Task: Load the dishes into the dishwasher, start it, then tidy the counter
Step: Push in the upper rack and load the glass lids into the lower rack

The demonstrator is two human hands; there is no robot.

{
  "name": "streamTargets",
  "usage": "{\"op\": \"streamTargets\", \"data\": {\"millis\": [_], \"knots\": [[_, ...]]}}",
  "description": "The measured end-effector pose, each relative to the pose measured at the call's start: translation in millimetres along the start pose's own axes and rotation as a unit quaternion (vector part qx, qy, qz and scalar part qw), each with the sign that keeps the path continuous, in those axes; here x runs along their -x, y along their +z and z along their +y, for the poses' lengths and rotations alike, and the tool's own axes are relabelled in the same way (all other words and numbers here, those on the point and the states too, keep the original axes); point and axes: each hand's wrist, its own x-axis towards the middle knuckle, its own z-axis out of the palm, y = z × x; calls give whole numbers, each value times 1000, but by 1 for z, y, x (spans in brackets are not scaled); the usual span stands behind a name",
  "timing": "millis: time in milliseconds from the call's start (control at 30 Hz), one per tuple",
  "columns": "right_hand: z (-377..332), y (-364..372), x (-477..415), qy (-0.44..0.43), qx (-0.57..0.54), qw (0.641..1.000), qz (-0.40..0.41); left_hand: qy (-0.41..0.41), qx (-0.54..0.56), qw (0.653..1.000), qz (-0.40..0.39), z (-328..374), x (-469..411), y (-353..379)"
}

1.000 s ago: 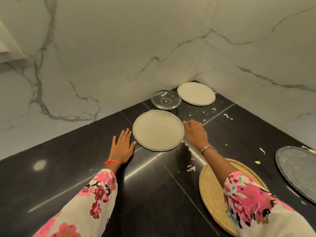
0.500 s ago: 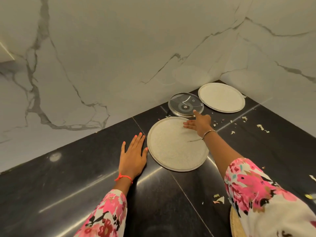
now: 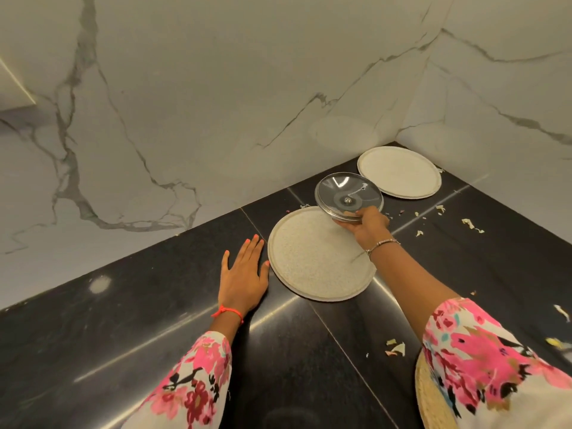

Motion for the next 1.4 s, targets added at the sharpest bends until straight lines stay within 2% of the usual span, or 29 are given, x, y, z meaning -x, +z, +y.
{"op": "streamTargets", "data": {"millis": [300,500,800,967,1133,1267,1367,1400], "knots": [[1,-94,92,0,21,998,-65,-9,5,1000,-23,12,32,-2],[30,-177,193,4,44,996,-80,17,15,997,-67,41,157,-14],[106,-332,374,2,26,994,-103,113,23,993,-21,78,383,-11],[166,-429,470,47,25,998,-32,179,-20,980,-80,76,523,13],[254,-518,545,103,45,993,44,199,-65,964,-164,60,641,41],[325,-579,612,130,48,985,102,228,-39,949,-215,32,732,65],[385,-618,659,139,50,978,147,233,-38,947,-219,13,806,64],[403,-629,672,141,49,976,155,224,-34,942,-248,8,826,61]]}}
